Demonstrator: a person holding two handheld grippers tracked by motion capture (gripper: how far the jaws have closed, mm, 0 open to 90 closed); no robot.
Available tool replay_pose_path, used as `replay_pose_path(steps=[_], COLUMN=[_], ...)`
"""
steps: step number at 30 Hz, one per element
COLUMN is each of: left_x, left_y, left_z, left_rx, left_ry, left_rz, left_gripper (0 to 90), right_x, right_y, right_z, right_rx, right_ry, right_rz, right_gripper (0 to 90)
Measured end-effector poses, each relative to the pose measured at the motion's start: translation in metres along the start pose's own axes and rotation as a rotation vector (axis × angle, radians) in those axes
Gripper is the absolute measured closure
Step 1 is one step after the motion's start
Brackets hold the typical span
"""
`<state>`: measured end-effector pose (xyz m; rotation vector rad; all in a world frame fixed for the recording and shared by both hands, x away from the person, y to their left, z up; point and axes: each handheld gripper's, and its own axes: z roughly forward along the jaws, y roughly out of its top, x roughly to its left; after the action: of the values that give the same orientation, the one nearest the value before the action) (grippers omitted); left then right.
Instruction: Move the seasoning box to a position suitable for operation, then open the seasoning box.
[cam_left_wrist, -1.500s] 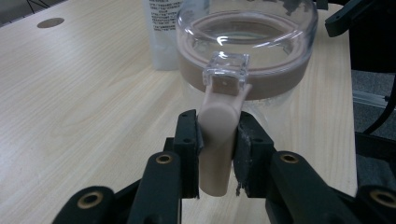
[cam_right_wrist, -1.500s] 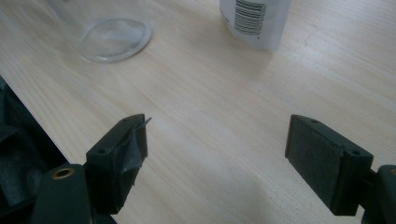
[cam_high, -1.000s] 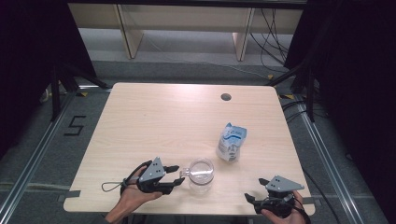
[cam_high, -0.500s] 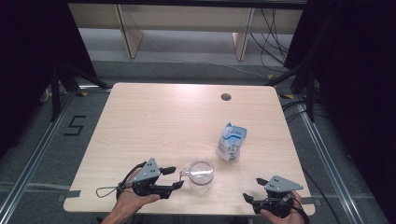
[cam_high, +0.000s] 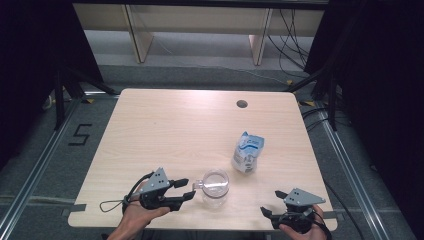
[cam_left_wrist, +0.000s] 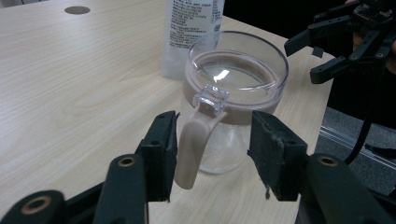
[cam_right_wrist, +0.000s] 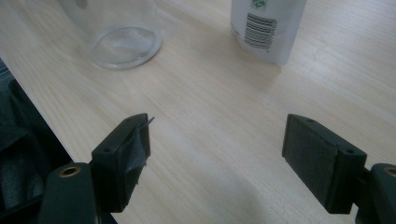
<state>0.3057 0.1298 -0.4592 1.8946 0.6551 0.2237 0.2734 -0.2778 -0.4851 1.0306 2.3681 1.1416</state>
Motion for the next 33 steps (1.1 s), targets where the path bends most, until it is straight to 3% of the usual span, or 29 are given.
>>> replay_pose_path(steps=[7,9,10,13,15,17,21,23,28,30,31,32,33], left_x=[-0.001,-0.003,-0.003,-0.006,-0.006,-0.008,-0.008,-0.008,-0.008,-0.006,-0.006,-0.007,-0.005], left_y=[0.003,0.004,0.005,0.008,0.009,0.010,0.012,0.012,0.014,0.015,0.016,0.016,0.016], left_z=[-0.004,-0.004,-0.004,-0.004,-0.004,-0.003,0.001,0.003,0.005,0.006,0.006,0.006,0.007], left_rx=[-0.002,-0.010,-0.012,-0.015,-0.013,-0.005,-0.005,-0.011,-0.010,-0.016,-0.017,-0.018,-0.020], left_ry=[0.030,0.040,0.039,0.041,0.038,0.043,0.035,0.029,0.031,0.026,0.029,0.044,0.040], left_rz=[0.031,0.005,0.031,0.019,0.040,0.040,0.042,0.038,0.039,0.044,0.042,0.009,0.023], left_gripper=[72.2,77.5,79.8,84.2,86.9,88.5,89.3,89.3,89.3,89.3,89.3,89.3,89.3], right_x=[0.001,0.001,0.001,0.001,0.000,0.002,0.000,0.002,0.002,0.001,0.001,0.001,0.001], right_y=[0.000,0.000,0.000,0.000,0.000,0.000,0.000,0.001,0.001,0.002,0.002,0.002,0.002], right_z=[-0.001,0.000,0.000,0.001,0.000,0.000,0.002,0.001,0.002,0.003,0.003,0.003,0.003], right_rx=[0.000,-0.002,-0.004,0.000,-0.006,-0.002,0.007,0.005,0.001,0.001,0.004,0.003,0.002], right_ry=[-0.012,-0.009,-0.002,0.003,-0.013,-0.007,0.032,-0.005,-0.001,0.028,0.041,0.041,0.037], right_rz=[0.004,0.005,0.001,0.002,-0.014,0.012,-0.002,0.009,0.003,-0.006,-0.005,-0.004,-0.003], right_gripper=[24.1,24.1,24.0,24.1,24.0,24.1,24.0,24.0,24.0,24.2,24.2,24.2,24.2])
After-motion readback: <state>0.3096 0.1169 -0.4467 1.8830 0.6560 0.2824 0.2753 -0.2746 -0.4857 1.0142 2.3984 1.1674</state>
